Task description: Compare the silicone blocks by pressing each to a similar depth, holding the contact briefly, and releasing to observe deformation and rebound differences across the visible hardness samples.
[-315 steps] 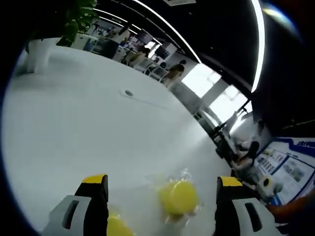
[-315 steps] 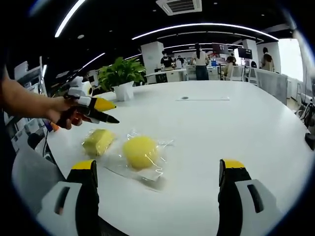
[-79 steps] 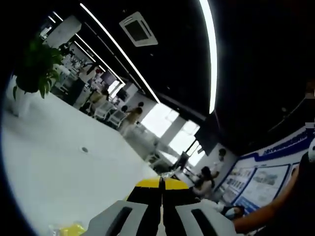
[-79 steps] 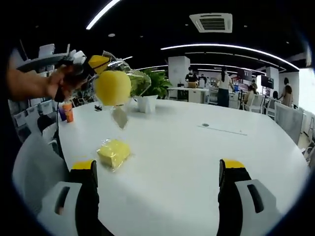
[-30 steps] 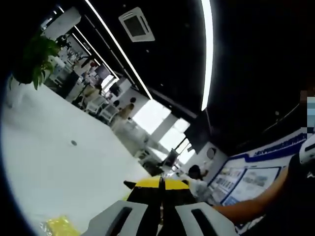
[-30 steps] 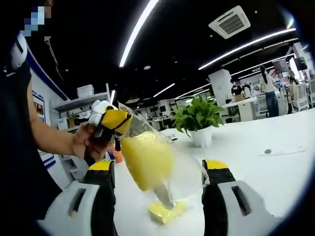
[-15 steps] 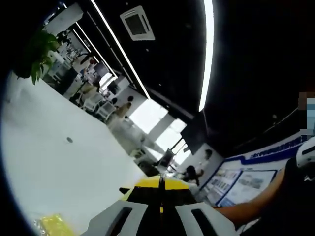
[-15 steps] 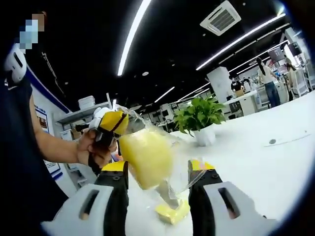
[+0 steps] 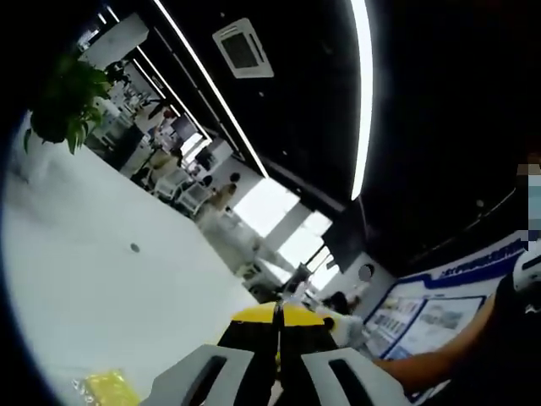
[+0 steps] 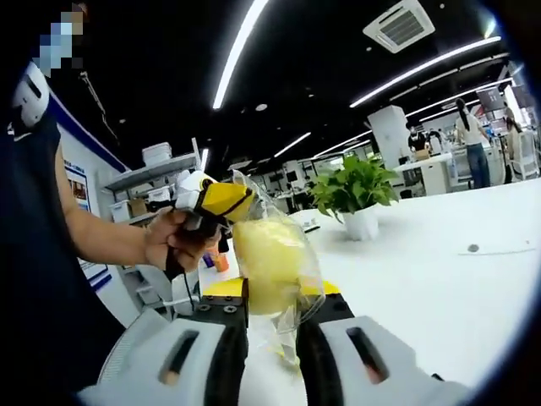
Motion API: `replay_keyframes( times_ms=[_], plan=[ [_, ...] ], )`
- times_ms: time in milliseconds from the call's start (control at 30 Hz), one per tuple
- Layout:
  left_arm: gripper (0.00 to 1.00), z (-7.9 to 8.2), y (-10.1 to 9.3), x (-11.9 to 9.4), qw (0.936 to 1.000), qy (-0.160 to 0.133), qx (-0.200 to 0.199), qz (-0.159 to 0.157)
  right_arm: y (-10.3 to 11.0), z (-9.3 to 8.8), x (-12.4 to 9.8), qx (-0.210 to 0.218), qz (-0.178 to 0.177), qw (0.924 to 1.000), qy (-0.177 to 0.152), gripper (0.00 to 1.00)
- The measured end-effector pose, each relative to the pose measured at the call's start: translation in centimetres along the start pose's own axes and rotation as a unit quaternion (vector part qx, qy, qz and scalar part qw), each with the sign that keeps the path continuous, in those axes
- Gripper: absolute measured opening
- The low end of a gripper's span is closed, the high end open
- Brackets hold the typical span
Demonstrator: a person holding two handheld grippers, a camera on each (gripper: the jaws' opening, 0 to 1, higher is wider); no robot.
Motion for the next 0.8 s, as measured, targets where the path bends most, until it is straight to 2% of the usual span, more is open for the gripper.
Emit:
replay_keyframes(
  times_ms=[200,433,533,667,733,800],
  plan=[
    [0.0,-0.6,0.2,-0.6,0.9999,0.008,0.008,0.011,0.4,-0.6,-0.3,0.049,-0.005,0.9981,0.038,0.09],
    [0.0,-1.0,0.3,-1.2,0.9993,0.012,0.023,0.025,0.9,-0.8,-0.3,0.042,-0.003,0.9962,0.076,0.05],
    [0.0,-1.3,0.2,-1.3,0.9978,0.018,0.055,0.031,0.9,-0.9,-0.4,0.037,-0.006,0.9955,0.087,0.03],
    [0.0,-1.6,-0.1,-1.6,0.997,0.019,0.069,0.027,1.2,-1.2,-0.6,0.038,-0.005,0.9942,0.101,0.02],
    [0.0,-1.8,0.0,-1.7,0.9928,0.02,0.112,0.036,1.2,-1.4,-0.7,0.04,-0.004,0.9934,0.107,0.01],
    [0.0,-2.0,-0.3,-1.7,0.9893,0.02,0.141,0.032,1.2,-1.6,-0.8,0.025,-0.004,0.9935,0.111,0.0]
  ],
)
Point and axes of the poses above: the point that each gripper's makers call its tool centre point, and the gripper's own axes: x roughly forward along the fingers, y roughly to its left, z roughly out of its top, the point moved 2 cm from there along -x, roughly backward along the fingers, and after that the axes turned 14 degrees about x, right-handed, at the moved point
